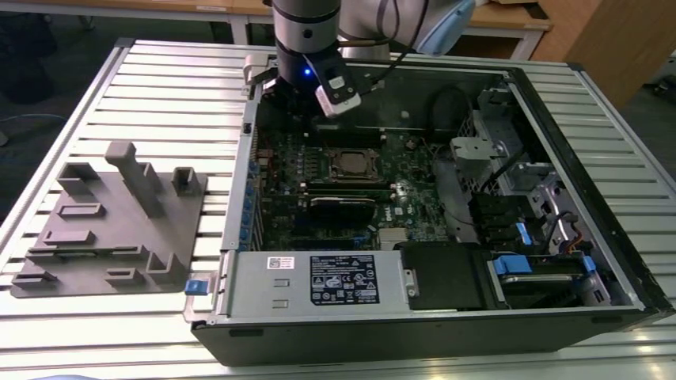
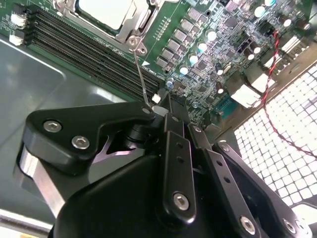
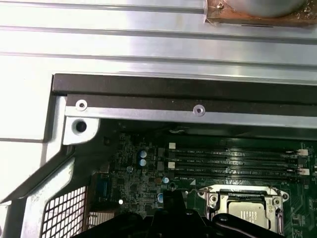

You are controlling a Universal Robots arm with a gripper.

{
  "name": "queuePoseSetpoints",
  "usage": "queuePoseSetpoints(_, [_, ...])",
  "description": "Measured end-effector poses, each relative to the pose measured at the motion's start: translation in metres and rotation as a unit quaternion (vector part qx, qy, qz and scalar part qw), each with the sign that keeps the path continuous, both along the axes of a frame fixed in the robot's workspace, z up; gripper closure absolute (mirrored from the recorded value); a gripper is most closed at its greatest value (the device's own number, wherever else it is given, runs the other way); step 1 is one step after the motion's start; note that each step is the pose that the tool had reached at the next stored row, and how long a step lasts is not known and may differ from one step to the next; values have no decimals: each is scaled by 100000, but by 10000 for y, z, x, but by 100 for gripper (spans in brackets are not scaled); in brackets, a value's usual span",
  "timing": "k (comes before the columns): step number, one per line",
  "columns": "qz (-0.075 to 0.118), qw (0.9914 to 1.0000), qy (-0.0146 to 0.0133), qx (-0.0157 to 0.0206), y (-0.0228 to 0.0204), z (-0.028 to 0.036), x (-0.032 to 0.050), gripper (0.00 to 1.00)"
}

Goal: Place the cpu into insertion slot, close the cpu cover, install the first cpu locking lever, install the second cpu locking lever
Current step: 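Install the first cpu locking lever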

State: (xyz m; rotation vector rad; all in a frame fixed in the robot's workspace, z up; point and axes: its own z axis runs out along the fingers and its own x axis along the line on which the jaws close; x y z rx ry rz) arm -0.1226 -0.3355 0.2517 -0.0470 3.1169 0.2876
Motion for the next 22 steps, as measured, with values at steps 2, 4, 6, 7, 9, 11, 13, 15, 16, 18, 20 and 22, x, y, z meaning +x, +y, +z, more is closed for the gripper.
queuePoseSetpoints(2, [1,100000,-2,50,9,-7,0,89])
queuePoseSetpoints(4, [6,100000,1,146,14,-13,0,89])
queuePoseSetpoints(6, [1,99999,12,353,18,-16,-1,89])
queuePoseSetpoints(7, [-7,99999,9,503,21,-18,-1,89])
queuePoseSetpoints(9, [-5,99996,3,868,28,-22,-1,89])
queuePoseSetpoints(11, [0,99994,-1,1073,32,-24,0,89])
queuePoseSetpoints(13, [8,99994,1,1081,33,-23,0,89])
queuePoseSetpoints(15, [1,99994,5,1081,34,-23,0,89])
queuePoseSetpoints(16, [-2,99994,3,1085,34,-24,4,89])
queuePoseSetpoints(18, [-6,99994,2,1084,34,-24,28,89])
queuePoseSetpoints(20, [-5,99994,4,1085,34,-24,70,89])
queuePoseSetpoints(22, [2,99994,2,1084,34,-25,111,89])
